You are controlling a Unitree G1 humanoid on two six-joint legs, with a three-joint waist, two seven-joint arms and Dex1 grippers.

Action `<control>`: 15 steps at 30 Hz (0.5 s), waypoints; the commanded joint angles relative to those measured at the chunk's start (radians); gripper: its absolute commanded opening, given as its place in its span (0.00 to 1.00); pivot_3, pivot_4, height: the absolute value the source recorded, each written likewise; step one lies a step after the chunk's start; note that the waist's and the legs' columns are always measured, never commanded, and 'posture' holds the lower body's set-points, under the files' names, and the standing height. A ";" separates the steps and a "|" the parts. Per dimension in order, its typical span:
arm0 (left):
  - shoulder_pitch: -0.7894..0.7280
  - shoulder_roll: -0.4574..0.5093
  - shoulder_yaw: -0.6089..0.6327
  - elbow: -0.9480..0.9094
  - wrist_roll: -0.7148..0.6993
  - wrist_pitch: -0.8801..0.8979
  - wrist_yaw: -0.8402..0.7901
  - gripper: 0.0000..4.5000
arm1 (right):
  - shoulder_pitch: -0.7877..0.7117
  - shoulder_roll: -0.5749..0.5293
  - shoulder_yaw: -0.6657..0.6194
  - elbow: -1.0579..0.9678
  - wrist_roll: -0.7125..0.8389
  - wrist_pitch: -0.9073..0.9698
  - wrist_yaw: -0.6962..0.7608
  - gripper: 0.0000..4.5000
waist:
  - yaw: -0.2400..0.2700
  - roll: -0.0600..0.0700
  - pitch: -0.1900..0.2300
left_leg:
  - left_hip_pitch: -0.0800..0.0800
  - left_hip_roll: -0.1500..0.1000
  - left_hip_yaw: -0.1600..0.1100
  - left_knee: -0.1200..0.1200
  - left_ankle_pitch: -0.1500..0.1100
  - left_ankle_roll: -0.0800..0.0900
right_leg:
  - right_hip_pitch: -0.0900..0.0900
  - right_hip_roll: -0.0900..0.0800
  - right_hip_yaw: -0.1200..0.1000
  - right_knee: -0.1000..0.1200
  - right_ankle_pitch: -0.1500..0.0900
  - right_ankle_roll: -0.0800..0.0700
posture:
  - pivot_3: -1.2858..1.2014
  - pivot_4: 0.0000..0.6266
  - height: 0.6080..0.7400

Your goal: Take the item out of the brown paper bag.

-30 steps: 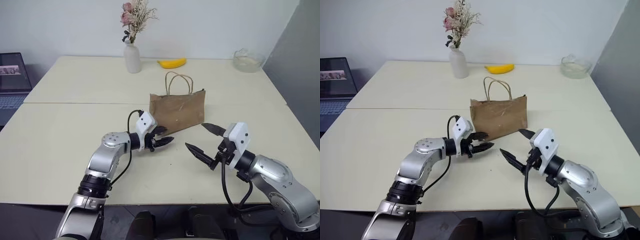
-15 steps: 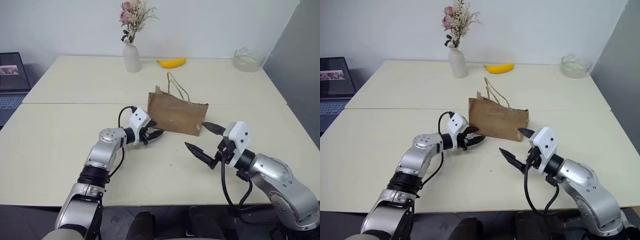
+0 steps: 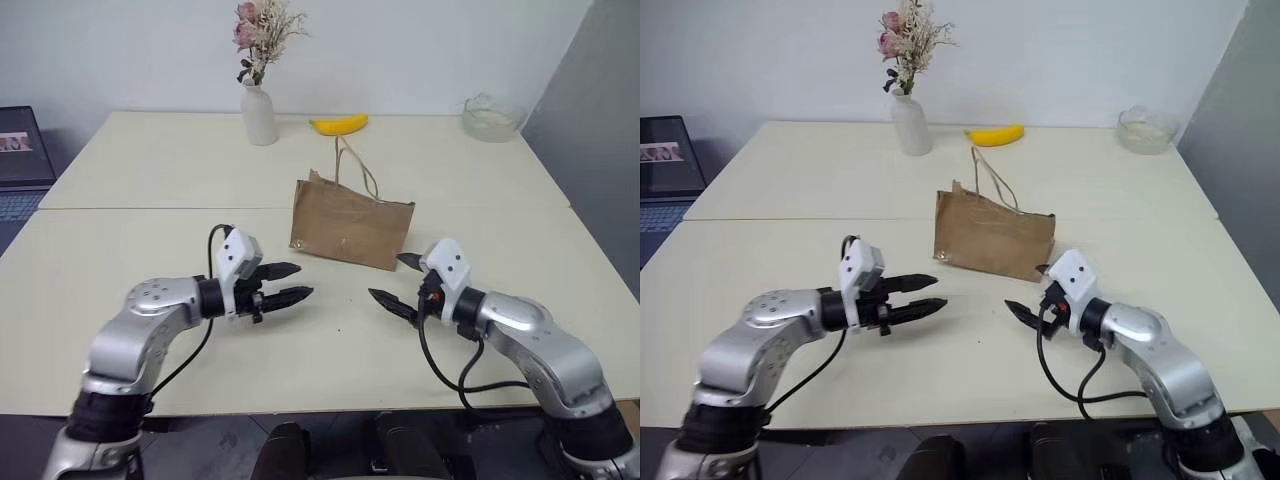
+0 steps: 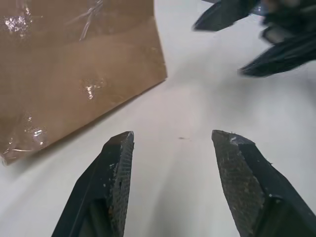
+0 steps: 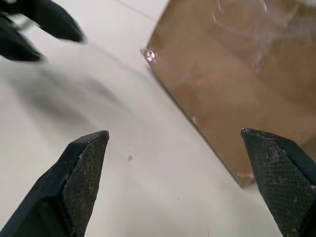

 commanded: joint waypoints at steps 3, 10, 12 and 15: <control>0.112 0.070 0.140 -0.187 -0.125 0.066 0.015 0.59 | -0.114 0.034 0.028 0.136 -0.008 0.008 0.062 1.00 | -0.009 0.000 0.000 | 0.000 0.000 0.000 -0.004 0.000 0.000 | -0.001 0.000 0.000 -0.002 0.000 0.000 | 0.52 0.24 1.00; 0.287 0.101 0.293 -0.380 -0.259 0.132 0.081 0.59 | -0.243 0.072 0.085 0.372 -0.106 -0.085 0.112 1.00 | -0.008 0.000 0.000 | 0.001 0.000 0.000 -0.011 0.000 0.000 | -0.003 0.000 0.000 -0.003 -0.002 -0.002 | 0.52 0.24 1.00; 0.334 0.100 0.324 -0.414 -0.272 0.134 0.102 0.59 | -0.277 0.083 0.098 0.432 -0.146 -0.132 0.118 1.00 | -0.009 0.000 0.000 | 0.001 0.000 0.001 -0.011 0.000 0.000 | -0.003 0.000 0.000 -0.003 -0.002 -0.003 | 0.52 0.24 1.00; 0.389 0.091 0.358 -0.443 -0.285 0.133 0.136 0.59 | -0.321 0.100 0.109 0.513 -0.194 -0.208 0.126 1.00 | -0.010 0.000 0.000 | 0.001 0.000 0.001 -0.011 0.000 0.000 | -0.003 0.000 0.001 -0.003 -0.002 -0.003 | 0.52 0.24 1.00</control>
